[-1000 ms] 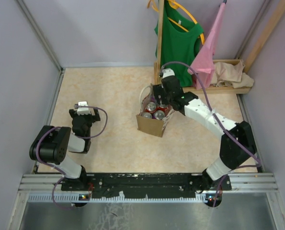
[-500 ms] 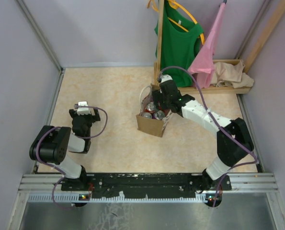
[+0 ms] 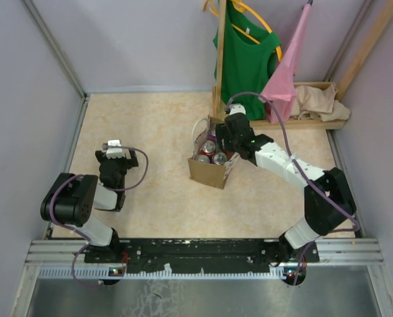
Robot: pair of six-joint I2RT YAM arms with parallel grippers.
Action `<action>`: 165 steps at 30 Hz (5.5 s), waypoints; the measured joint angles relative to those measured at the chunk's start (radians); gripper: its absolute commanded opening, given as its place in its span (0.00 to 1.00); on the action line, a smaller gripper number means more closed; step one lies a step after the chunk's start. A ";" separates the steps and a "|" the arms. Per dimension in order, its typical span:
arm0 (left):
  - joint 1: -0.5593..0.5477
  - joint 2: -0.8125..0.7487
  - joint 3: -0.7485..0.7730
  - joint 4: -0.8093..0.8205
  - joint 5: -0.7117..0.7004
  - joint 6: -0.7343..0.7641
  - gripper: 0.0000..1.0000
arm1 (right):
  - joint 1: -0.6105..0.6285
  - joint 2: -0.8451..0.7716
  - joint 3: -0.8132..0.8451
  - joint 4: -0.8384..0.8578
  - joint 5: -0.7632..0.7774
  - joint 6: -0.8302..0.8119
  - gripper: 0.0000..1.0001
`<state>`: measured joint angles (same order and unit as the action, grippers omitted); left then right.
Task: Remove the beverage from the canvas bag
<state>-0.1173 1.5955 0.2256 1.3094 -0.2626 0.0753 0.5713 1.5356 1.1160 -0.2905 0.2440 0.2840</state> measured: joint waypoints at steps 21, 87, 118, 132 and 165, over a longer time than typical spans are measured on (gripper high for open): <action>0.000 0.000 0.000 0.000 0.000 0.000 1.00 | -0.016 -0.021 -0.026 0.034 0.018 0.051 0.79; 0.000 0.000 0.000 0.000 0.000 0.000 1.00 | -0.024 -0.048 0.202 -0.023 -0.014 -0.024 0.00; 0.000 0.000 0.000 0.000 0.000 0.000 1.00 | -0.019 -0.625 0.016 -0.387 0.502 0.066 0.00; 0.000 0.000 0.000 0.000 0.000 0.000 1.00 | -0.019 -0.645 -0.438 -0.269 0.292 0.249 0.00; 0.000 0.000 0.000 0.000 0.000 0.000 1.00 | -0.019 -0.510 -0.576 -0.003 0.286 0.255 0.97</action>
<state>-0.1173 1.5955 0.2256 1.3094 -0.2626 0.0753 0.5526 1.0260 0.5396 -0.2935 0.5301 0.5388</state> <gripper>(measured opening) 0.998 0.780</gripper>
